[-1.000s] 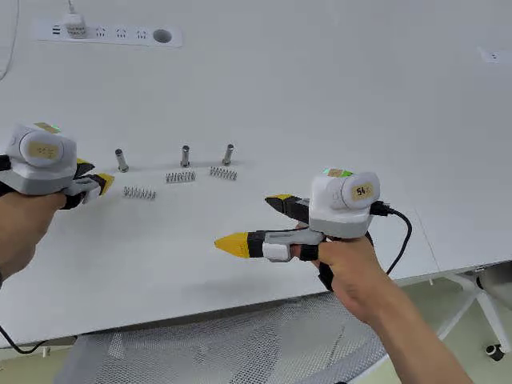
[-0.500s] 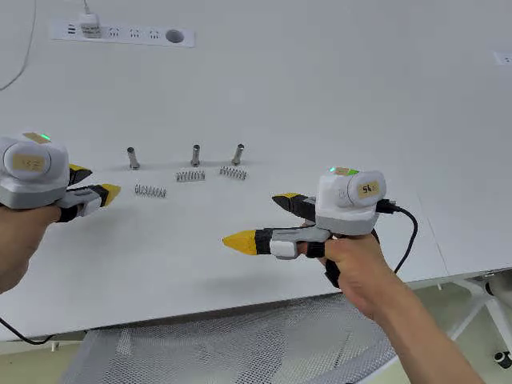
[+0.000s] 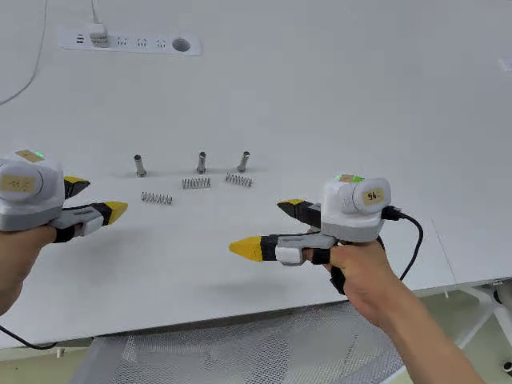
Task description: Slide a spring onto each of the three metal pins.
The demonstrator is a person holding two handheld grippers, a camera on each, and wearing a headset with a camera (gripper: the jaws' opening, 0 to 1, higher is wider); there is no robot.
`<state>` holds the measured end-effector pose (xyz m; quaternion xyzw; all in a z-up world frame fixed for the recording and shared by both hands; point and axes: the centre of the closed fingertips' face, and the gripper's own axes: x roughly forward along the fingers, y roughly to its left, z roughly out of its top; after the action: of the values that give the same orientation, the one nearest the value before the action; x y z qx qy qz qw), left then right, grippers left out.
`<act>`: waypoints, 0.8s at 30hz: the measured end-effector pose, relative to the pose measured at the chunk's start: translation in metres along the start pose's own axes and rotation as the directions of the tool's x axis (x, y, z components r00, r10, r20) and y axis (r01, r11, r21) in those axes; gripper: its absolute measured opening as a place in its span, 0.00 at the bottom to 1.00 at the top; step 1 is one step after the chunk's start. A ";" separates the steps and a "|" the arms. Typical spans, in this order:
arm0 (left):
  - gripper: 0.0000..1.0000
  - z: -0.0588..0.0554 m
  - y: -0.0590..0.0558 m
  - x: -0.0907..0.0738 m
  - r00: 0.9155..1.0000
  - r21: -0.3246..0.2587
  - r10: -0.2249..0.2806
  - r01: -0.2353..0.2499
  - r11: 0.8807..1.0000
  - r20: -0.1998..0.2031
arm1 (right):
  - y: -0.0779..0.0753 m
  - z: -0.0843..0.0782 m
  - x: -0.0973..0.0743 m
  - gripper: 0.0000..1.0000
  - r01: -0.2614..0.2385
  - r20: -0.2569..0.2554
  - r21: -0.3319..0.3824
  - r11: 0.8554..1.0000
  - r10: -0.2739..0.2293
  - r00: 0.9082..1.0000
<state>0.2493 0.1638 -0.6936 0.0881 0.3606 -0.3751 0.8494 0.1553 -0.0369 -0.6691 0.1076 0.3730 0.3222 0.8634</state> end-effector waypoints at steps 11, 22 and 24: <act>0.57 -0.007 -0.005 -0.015 1.000 0.001 -0.018 0.018 1.000 -0.002 | 0.001 0.002 0.002 0.90 -0.001 -0.001 -0.003 1.000 0.001 1.000; 0.66 -0.012 -0.011 -0.023 0.999 0.023 -0.047 0.047 0.999 -0.020 | 0.003 0.002 0.004 0.90 0.002 -0.006 -0.006 1.000 -0.002 1.000; 0.67 -0.012 -0.012 -0.024 0.999 0.025 -0.051 0.052 0.998 -0.017 | 0.003 0.003 0.004 0.90 0.004 -0.003 -0.005 1.000 -0.004 1.000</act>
<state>0.2237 0.1744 -0.6847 0.0926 0.3651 -0.4007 0.8352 0.1580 -0.0318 -0.6686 0.1039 0.3737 0.3217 0.8638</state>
